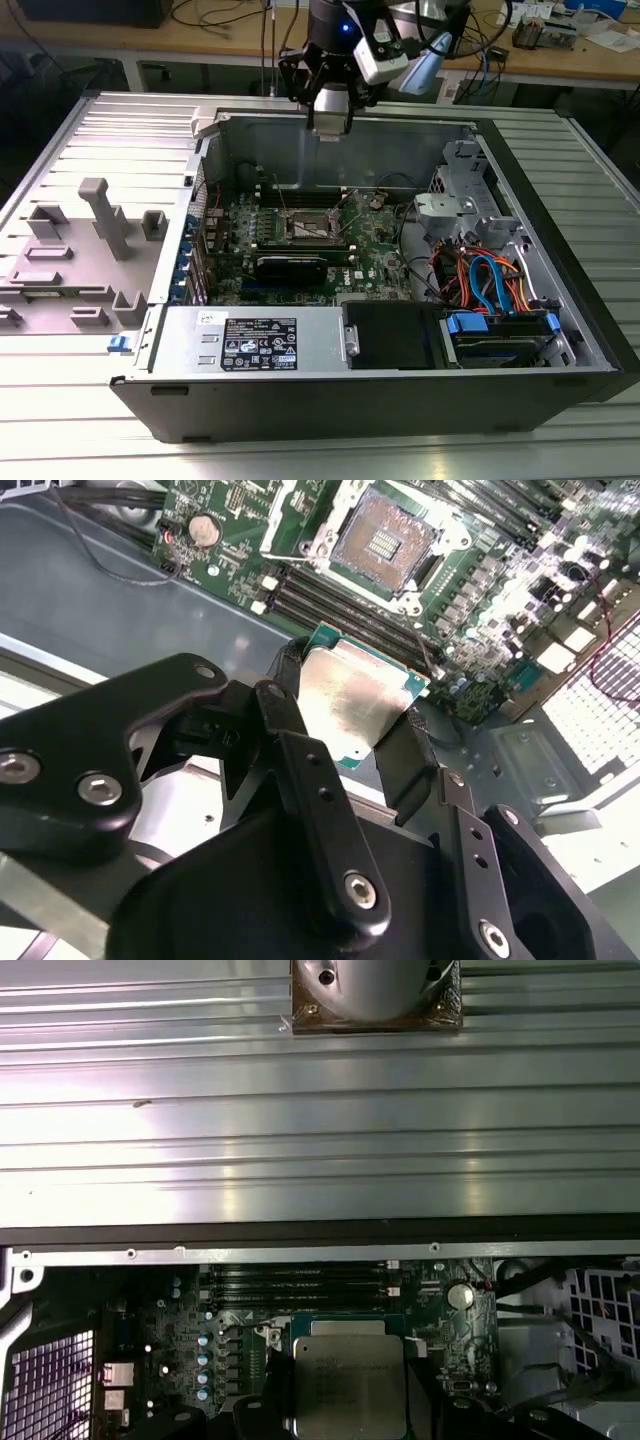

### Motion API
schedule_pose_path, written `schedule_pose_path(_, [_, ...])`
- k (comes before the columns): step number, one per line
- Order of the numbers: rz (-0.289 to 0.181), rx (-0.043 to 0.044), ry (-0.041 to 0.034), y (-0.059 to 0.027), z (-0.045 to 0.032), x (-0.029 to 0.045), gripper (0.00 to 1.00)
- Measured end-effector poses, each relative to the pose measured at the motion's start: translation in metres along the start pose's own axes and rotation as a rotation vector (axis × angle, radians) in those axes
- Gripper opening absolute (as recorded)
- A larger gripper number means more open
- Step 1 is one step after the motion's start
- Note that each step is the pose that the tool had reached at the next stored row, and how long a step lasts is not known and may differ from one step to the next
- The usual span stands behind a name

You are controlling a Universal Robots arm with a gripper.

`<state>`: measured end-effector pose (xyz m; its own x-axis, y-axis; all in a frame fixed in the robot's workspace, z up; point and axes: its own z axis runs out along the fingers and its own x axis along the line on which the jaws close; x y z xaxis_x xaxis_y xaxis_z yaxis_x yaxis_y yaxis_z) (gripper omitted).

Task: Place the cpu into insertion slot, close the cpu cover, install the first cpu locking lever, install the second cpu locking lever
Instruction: 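Place the cpu into insertion slot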

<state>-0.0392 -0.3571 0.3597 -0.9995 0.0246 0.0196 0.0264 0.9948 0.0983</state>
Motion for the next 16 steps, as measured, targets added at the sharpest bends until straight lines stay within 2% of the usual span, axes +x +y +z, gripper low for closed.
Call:
schedule_pose_path(8, [0.0,0.0,0.0,-0.0102,-0.0008,-0.0003,0.54])
schedule_pose_path(16, [0.0,0.0001,0.0,-0.0112,-0.0009,-0.0003,0.54])
